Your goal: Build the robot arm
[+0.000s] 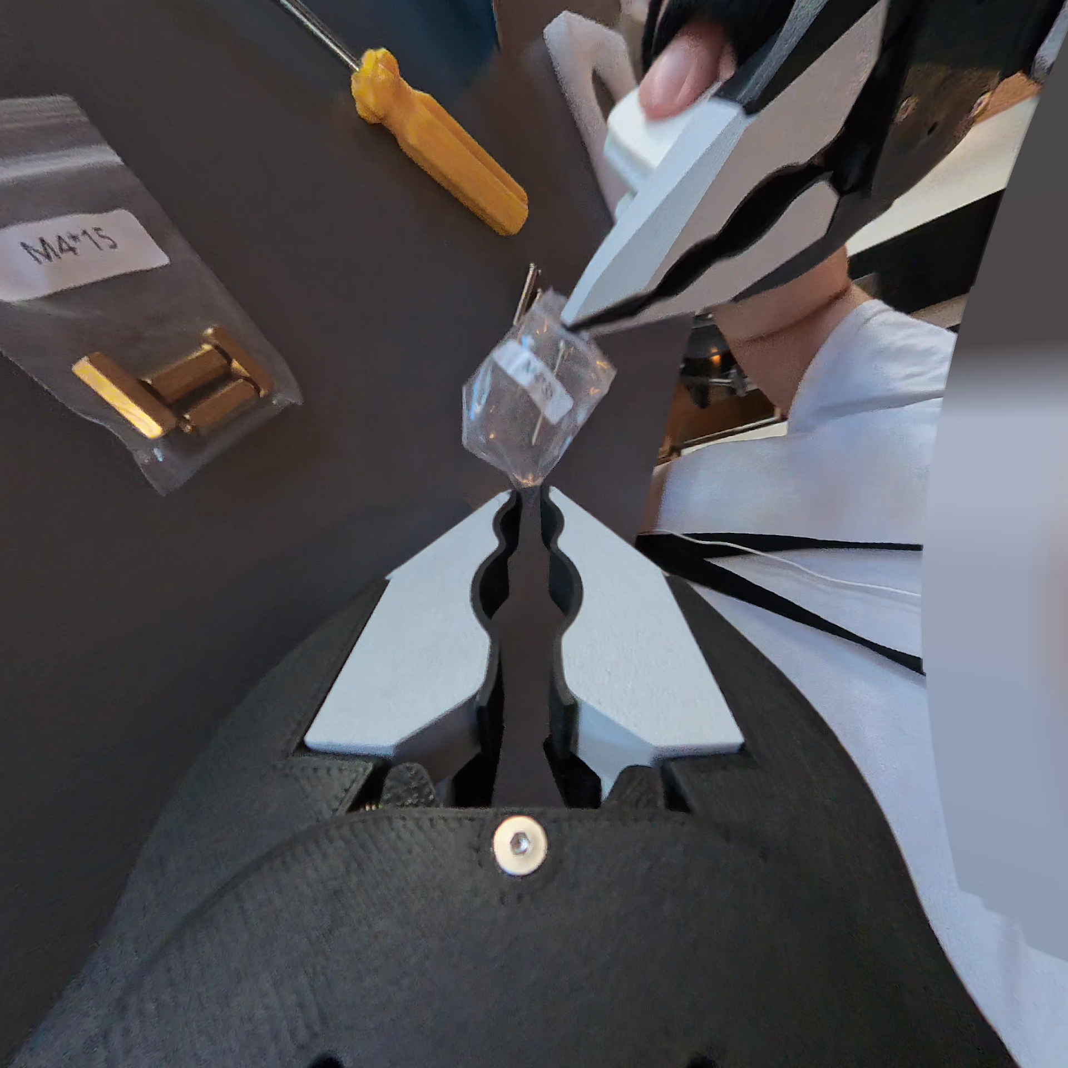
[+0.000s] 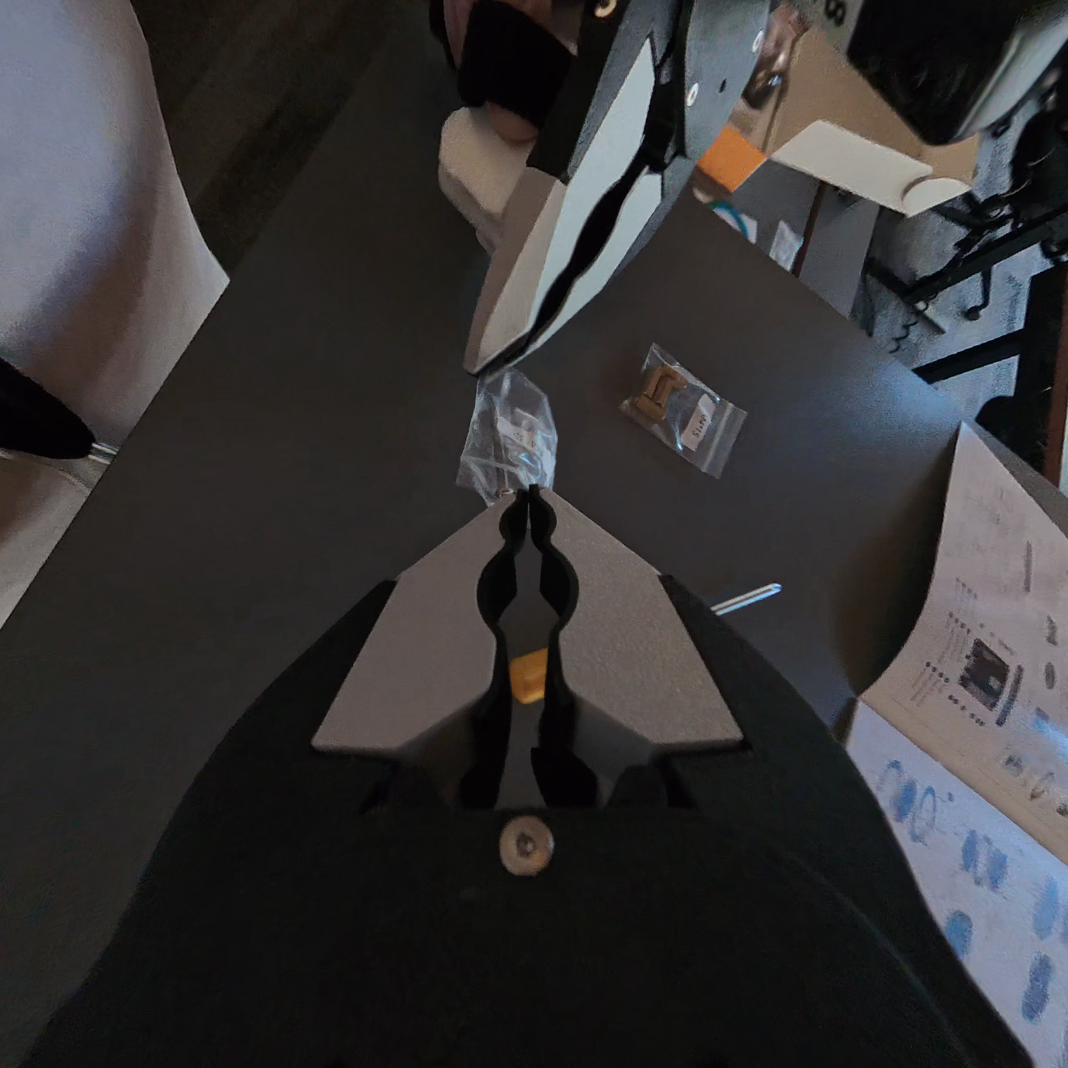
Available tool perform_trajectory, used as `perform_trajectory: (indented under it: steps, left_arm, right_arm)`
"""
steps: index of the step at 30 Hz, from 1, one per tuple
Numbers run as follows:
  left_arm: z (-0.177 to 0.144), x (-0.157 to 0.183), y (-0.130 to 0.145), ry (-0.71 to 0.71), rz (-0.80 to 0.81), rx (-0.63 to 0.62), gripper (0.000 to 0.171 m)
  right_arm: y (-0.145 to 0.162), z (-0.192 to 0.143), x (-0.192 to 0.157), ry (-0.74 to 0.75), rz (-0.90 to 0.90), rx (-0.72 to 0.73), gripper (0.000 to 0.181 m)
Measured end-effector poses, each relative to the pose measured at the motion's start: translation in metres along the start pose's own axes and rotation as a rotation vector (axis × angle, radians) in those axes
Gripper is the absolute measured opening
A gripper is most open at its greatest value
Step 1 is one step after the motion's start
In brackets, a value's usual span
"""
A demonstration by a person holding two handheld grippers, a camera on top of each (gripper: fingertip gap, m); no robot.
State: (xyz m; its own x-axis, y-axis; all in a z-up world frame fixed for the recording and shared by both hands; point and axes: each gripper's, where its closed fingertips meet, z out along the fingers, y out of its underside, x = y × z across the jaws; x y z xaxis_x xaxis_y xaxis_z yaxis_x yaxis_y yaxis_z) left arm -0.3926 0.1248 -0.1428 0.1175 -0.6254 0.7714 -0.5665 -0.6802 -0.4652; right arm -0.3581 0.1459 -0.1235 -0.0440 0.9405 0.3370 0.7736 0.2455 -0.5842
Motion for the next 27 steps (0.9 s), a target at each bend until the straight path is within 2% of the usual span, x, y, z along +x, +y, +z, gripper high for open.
perform_trajectory:
  steps: [2, 6, 9, 11, 13, 18, 20, 27]
  left_arm:
    - [-0.003, 0.001, -0.001, 0.029, -0.021, 0.013, 0.008]
    - [-0.014, -0.002, -0.004, -0.015, -0.006, 0.065, 0.017]
    - [-0.023, -0.001, -0.002, -0.026, 0.006, 0.096, 0.016]
    - [-0.027, -0.002, 0.001, -0.042, 0.010, 0.107, 0.016]
    - [-0.031, -0.005, 0.004, -0.063, 0.013, 0.117, 0.016]
    - [-0.040, -0.008, 0.009, -0.091, 0.018, 0.134, 0.014]
    - [-0.043, -0.010, 0.010, -0.106, 0.024, 0.133, 0.014]
    - [-0.057, -0.017, 0.000, -0.180, 0.075, 0.159, 0.014]
  right_arm:
    - [0.002, -0.010, 0.015, -0.027, -0.008, -0.085, 0.000]
    - [0.011, -0.028, 0.034, -0.186, 0.114, -0.272, 0.000]
    - [0.016, -0.033, 0.054, -0.201, 0.153, -0.377, 0.000]
    - [0.019, -0.031, 0.068, -0.169, 0.168, -0.418, 0.000]
    - [0.014, -0.022, 0.084, -0.109, 0.206, -0.378, 0.000]
    - [0.026, 0.007, 0.124, 0.200, 0.261, -0.377, 0.000]
    - [0.033, 0.020, 0.120, 0.245, 0.273, -0.401, 0.000]
    - [0.054, 0.043, 0.092, 0.201, 0.290, -0.455, 0.006]
